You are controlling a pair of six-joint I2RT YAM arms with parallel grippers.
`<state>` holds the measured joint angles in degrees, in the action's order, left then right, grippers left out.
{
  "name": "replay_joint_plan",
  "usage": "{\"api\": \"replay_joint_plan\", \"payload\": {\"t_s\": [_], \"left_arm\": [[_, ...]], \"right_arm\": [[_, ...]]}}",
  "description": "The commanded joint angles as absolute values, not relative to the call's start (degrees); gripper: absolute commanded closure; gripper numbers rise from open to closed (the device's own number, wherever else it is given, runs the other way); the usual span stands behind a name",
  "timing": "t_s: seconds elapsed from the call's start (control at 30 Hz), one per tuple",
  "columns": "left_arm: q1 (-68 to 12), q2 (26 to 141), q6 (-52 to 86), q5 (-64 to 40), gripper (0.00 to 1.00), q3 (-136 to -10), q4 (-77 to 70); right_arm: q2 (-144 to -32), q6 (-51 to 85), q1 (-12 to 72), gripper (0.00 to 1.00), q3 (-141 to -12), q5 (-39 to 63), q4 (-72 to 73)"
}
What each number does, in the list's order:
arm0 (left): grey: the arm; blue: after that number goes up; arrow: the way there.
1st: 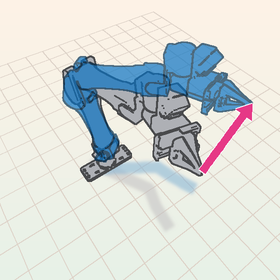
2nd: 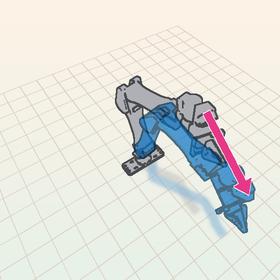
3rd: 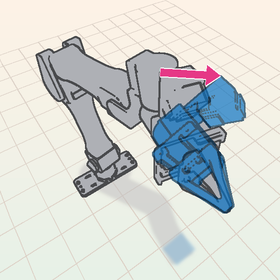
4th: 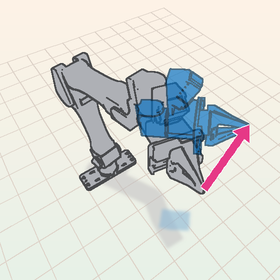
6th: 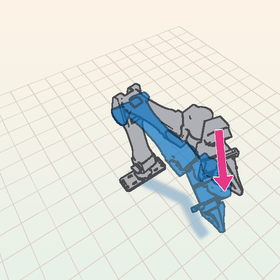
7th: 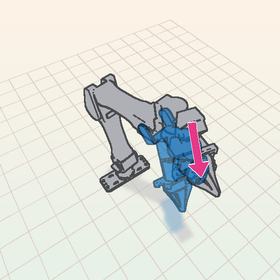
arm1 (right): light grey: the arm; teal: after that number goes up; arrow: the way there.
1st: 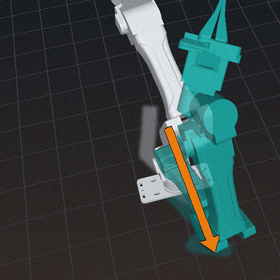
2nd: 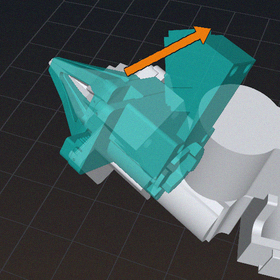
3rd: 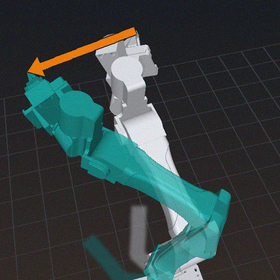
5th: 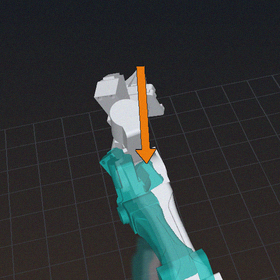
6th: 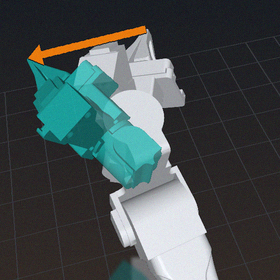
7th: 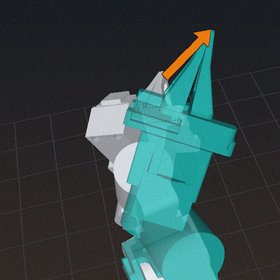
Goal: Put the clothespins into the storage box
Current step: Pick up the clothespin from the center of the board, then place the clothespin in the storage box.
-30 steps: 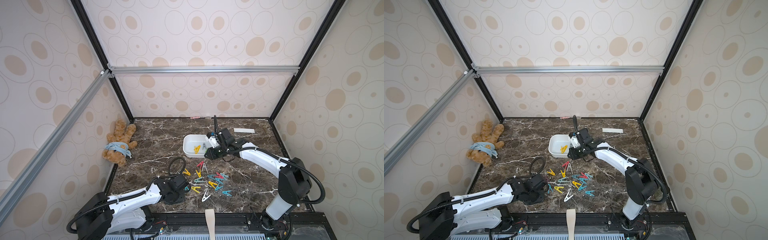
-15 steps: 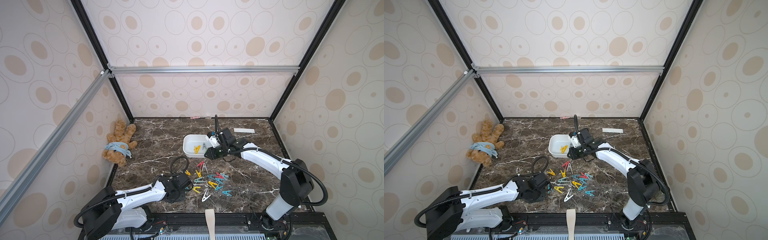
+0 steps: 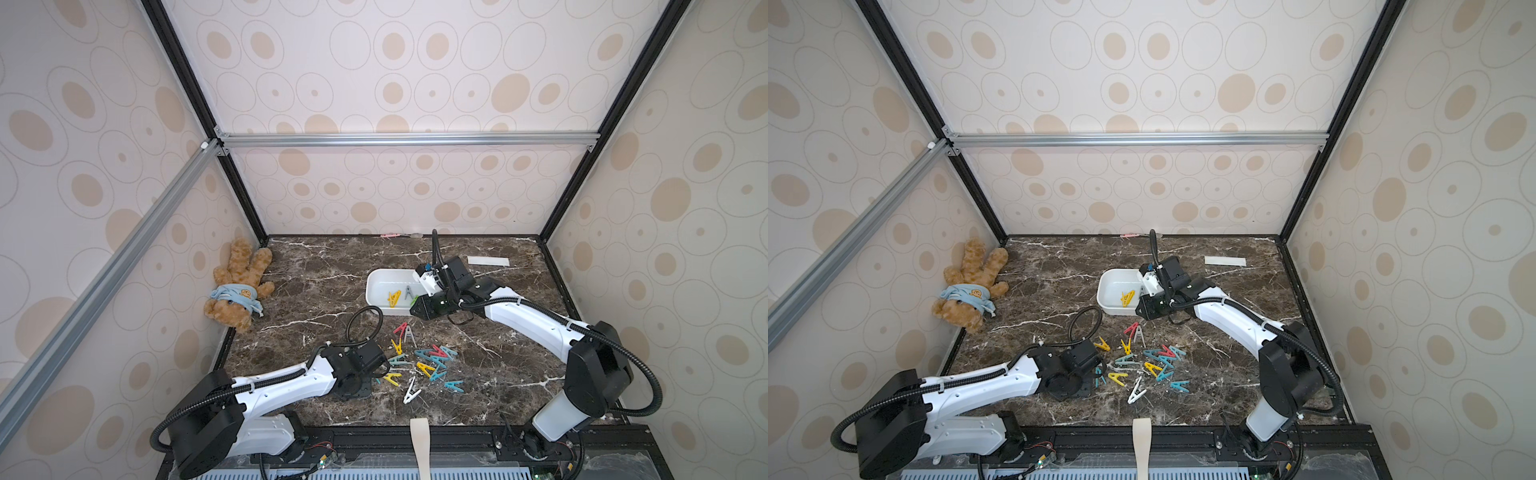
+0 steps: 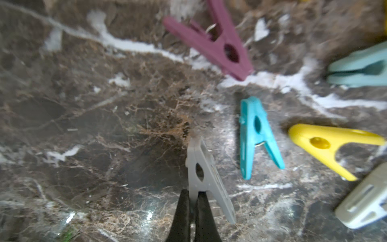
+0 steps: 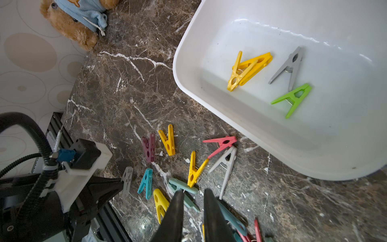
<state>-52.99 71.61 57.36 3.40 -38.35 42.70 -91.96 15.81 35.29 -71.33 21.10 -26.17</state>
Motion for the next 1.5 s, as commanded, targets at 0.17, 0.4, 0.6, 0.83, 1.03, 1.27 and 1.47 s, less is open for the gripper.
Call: {"api": "replay_joint_plan", "payload": {"t_s": [0.17, 0.4, 0.6, 0.83, 1.03, 1.27, 1.47], "left_arm": [[-45.8, 73.3, 41.2, 5.9, 0.98, -55.0, 50.0], [-38.6, 83.8, 30.6, 3.6, 0.98, -70.3, 38.7], [-34.9, 95.0, 25.1, 1.8, 0.98, -81.0, 31.8], [-33.2, 106.7, 24.4, -0.7, 0.98, -86.9, 26.5], [-32.6, 112.8, 24.3, -1.9, 0.98, -88.3, 24.1], [-32.0, 117.3, 25.3, -2.8, 0.98, -87.9, 21.2], [-31.4, 118.7, 26.0, -3.7, 0.92, -88.2, 20.0]], "right_arm": [[-86.8, 18.3, 35.3, 0.79, -69.3, 19.5, -26.3], [-81.7, 18.8, 35.3, 0.79, -69.0, 17.0, -29.9], [-74.7, 18.1, 35.4, 0.79, -67.1, 14.1, -35.5], [-68.4, 19.2, 35.4, 0.79, -61.8, 11.9, -38.9], [-64.5, 21.1, 35.5, 0.77, -56.2, 11.4, -40.0], [-61.2, 22.4, 35.5, 0.77, -51.5, 10.0, -42.0], [-61.8, 22.7, 35.6, 0.77, -50.9, 10.1, -41.8]]}}
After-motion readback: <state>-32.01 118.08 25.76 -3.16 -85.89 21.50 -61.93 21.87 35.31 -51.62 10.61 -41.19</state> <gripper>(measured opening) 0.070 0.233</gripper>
